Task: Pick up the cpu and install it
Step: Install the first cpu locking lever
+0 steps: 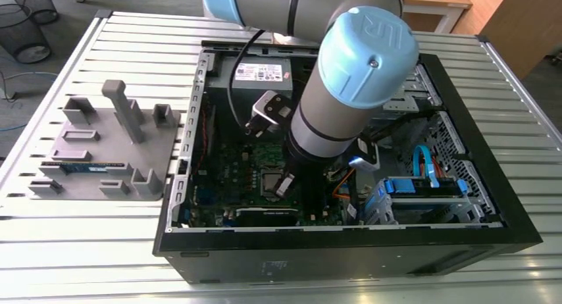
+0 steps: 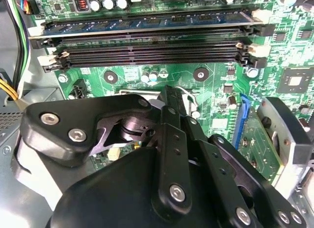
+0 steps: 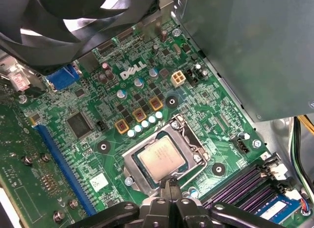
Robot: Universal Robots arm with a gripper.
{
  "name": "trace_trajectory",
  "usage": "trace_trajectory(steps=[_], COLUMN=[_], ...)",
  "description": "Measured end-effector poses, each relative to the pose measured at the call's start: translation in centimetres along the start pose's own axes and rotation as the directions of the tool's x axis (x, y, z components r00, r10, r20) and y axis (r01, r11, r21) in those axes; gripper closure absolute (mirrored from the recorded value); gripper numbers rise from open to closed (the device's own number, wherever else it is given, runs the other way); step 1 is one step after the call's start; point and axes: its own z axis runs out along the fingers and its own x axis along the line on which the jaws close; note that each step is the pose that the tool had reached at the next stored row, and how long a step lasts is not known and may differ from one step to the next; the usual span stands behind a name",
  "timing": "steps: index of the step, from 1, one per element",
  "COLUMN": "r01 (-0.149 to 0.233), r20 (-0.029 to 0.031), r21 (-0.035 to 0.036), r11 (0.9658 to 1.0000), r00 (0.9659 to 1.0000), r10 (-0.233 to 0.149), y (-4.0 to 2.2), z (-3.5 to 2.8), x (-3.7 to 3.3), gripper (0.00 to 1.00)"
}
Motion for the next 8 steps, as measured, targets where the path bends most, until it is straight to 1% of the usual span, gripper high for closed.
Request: trace_trajectory(steps=[1, 2, 3, 4, 7, 8], r01=[0.000, 0.001, 0.001, 0.002, 0.006, 0.007], r20=[0.0013, 0.0038, 0.0079, 0.0143, 0.0420, 0.0475], r21=[-0.0010, -0.0028, -0.0056, -0.0102, -0.0297, -0.0335], r11=[1.0000, 1.0000, 1.0000, 0.9999, 0.9995, 0.9994], r00=[1.0000, 1.0000, 1.0000, 0.9999, 0.9991, 0.9989], r10=[0.000, -0.001, -0.001, -0.002, -0.005, -0.006], y=[-0.03, -0.06, -0.09, -0.12, -0.20, -0.23], z=[-0.01, -0.02, -0.03, -0.04, -0.05, -0.06], x=[0.05, 0.09, 0.13, 0.17, 0.30, 0.35], gripper=[0.89, 0.89, 0.89, 0.89, 0.89, 0.89])
